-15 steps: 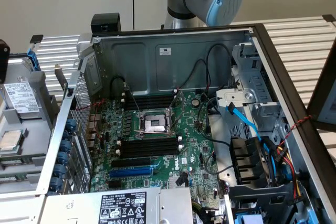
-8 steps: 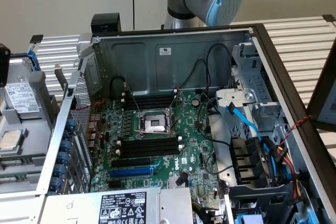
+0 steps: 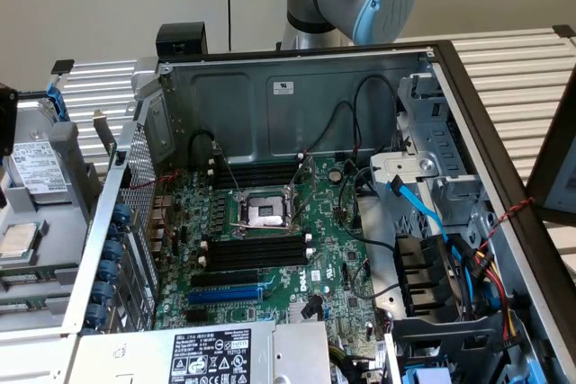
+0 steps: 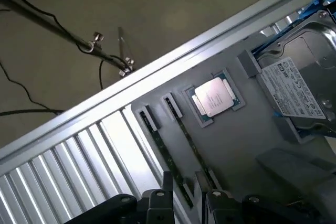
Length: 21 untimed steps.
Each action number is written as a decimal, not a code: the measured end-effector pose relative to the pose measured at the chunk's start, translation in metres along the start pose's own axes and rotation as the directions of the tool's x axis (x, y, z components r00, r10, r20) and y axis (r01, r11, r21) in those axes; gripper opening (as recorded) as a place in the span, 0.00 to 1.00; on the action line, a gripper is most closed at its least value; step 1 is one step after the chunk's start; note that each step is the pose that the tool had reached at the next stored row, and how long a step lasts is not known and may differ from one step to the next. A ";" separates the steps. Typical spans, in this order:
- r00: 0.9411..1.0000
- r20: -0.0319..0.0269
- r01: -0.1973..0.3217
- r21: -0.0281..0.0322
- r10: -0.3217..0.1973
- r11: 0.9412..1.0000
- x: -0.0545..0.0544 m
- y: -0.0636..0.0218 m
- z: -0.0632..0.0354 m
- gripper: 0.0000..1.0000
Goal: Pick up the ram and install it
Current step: 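Pick up the ram and move it above insertion slot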
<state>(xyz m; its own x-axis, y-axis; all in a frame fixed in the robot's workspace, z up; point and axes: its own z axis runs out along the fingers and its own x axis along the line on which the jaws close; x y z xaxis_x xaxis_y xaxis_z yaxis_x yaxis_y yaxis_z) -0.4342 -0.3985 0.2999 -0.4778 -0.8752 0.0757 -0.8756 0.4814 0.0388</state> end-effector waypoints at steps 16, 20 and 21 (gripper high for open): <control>0.985 0.019 0.171 0.080 -0.173 0.982 0.006 -0.0041 0.0083 0.31; 0.976 0.012 0.217 0.084 -0.219 0.972 0.005 -0.0052 0.0138 0.31; 0.972 0.009 0.232 0.086 -0.233 0.969 0.005 -0.0055 0.0156 0.31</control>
<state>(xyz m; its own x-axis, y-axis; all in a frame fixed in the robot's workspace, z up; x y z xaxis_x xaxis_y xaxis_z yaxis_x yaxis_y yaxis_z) -0.4329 -0.4064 0.2845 -0.2611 -0.9637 0.0552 -0.9652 0.2598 -0.0304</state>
